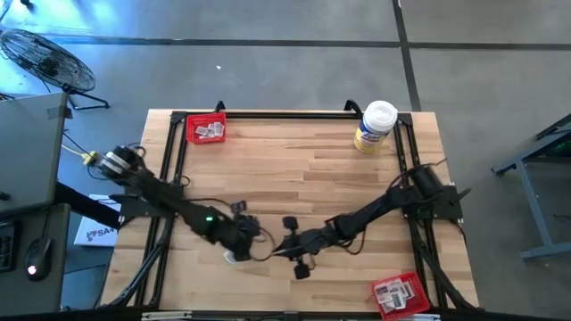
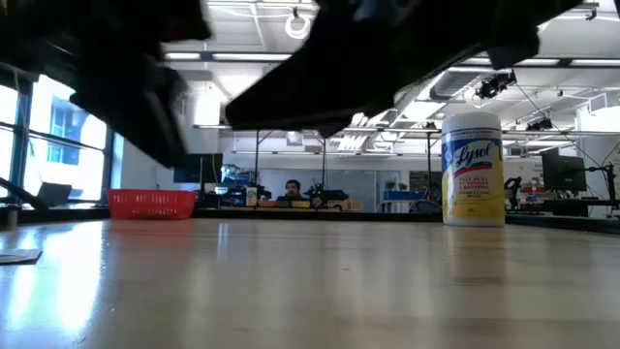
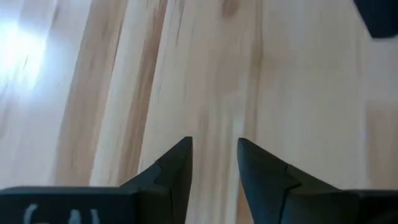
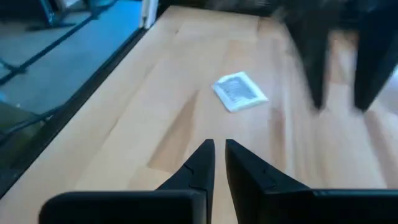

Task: Pick & Place First Aid Supplies
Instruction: Put the white and gray towelette pack into the bottom red bin

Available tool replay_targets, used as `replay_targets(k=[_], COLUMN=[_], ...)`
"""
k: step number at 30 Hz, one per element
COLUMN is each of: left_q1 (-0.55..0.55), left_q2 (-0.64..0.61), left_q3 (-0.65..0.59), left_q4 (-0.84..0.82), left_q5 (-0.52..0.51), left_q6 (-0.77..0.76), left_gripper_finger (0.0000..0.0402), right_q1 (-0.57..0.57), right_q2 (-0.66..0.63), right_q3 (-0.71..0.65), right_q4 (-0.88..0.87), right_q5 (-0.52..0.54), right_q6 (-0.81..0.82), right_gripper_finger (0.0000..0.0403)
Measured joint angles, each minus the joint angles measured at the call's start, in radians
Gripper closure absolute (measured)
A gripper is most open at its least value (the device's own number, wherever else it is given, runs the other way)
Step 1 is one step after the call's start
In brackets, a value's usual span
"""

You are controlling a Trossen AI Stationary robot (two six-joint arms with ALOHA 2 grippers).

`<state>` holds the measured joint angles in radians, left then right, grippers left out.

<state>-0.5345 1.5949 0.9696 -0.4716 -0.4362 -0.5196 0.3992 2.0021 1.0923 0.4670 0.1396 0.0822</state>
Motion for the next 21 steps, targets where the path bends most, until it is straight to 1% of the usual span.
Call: replay_targets(k=[2, 5, 7, 9, 12, 15, 18, 21], left_q1=[-0.050, -0.148, -0.217, -0.282, -0.357, -0.403, -0.422, -0.424], left_q2=[-0.050, -0.103, -0.121, -0.128, -0.127, -0.126, -0.127, -0.127], left_q3=[-0.002, -0.010, -0.024, -0.041, -0.058, -0.067, -0.068, -0.068], left_q4=[-0.113, -0.271, -0.318, -0.351, -0.336, -0.340, -0.343, -0.339], left_q5=[0.002, 0.020, 0.045, 0.066, 0.046, 0.003, -0.037, -0.069], left_q6=[-0.071, -0.231, -0.333, -0.417, -0.504, -0.562, -0.588, -0.589], left_gripper_finger=[0.0277, 0.0277, 0.0277, 0.0277, 0.0277, 0.0277, 0.0277, 0.0277], right_q1=[-0.003, -0.019, -0.034, -0.049, -0.076, -0.094, -0.102, -0.106], right_q2=[0.052, 0.135, 0.191, 0.249, 0.338, 0.420, 0.480, 0.501], right_q3=[0.073, 0.195, 0.277, 0.366, 0.508, 0.624, 0.702, 0.740], right_q4=[-0.034, -0.079, -0.118, -0.134, -0.165, -0.229, -0.329, -0.405], right_q5=[-0.007, -0.009, -0.022, -0.062, -0.135, -0.193, -0.194, -0.168], right_q6=[-0.019, -0.053, -0.076, -0.082, -0.084, -0.095, -0.118, -0.139], right_gripper_finger=[0.0364, 0.0347, 0.0334, 0.0322, 0.0307, 0.0298, 0.0295, 0.0295])
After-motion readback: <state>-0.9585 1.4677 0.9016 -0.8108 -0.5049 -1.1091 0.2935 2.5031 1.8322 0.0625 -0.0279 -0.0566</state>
